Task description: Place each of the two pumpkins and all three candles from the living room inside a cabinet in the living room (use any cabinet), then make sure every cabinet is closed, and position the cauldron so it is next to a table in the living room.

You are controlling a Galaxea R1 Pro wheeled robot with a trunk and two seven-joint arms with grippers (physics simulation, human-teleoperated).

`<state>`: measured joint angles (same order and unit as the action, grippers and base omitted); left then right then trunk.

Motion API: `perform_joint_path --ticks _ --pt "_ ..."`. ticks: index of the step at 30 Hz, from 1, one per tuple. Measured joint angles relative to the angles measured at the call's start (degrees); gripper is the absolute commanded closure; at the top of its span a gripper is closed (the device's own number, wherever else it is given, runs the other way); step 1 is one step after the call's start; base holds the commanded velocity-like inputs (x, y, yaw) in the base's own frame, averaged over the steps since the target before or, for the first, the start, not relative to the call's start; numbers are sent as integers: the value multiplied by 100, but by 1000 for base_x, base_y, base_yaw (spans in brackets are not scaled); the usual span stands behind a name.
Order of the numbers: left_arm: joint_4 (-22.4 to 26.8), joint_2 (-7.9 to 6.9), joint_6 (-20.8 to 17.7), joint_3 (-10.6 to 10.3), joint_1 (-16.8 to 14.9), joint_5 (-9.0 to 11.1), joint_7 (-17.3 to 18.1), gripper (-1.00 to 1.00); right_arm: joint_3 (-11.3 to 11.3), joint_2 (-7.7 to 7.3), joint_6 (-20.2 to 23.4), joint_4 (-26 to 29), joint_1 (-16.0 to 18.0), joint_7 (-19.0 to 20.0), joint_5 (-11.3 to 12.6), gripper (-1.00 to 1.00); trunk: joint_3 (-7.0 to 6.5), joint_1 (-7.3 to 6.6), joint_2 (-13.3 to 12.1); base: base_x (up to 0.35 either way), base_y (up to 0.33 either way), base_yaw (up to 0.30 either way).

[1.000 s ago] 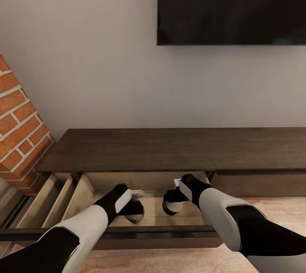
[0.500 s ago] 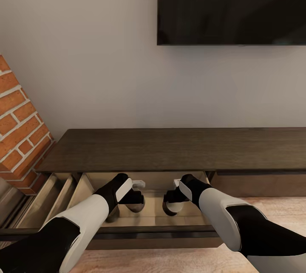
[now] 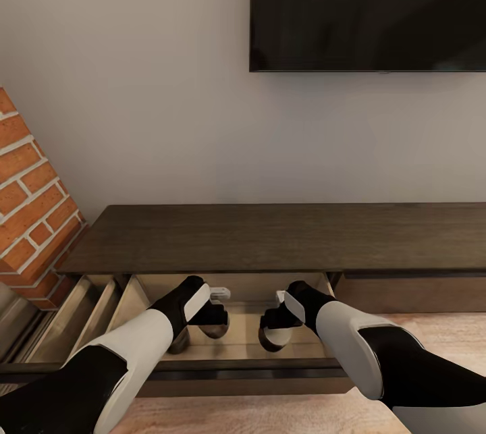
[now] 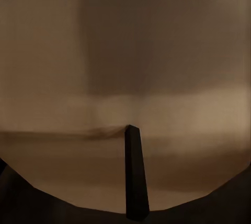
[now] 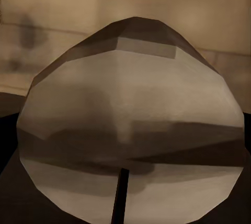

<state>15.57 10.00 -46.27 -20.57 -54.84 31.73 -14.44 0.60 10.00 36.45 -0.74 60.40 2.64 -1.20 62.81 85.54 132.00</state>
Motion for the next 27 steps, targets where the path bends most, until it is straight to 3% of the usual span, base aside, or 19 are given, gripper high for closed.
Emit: perform_joint_path --ticks 7,27 --pt "-22 0 2 -6 2 15 -9 100 4 0 -27 253 6 -7 -1 100 31 0 0 0 0 0" --pt "-33 0 27 -4 2 4 -2 100 3 0 -28 273 6 -10 0 100 207 0 0 0 0 0"
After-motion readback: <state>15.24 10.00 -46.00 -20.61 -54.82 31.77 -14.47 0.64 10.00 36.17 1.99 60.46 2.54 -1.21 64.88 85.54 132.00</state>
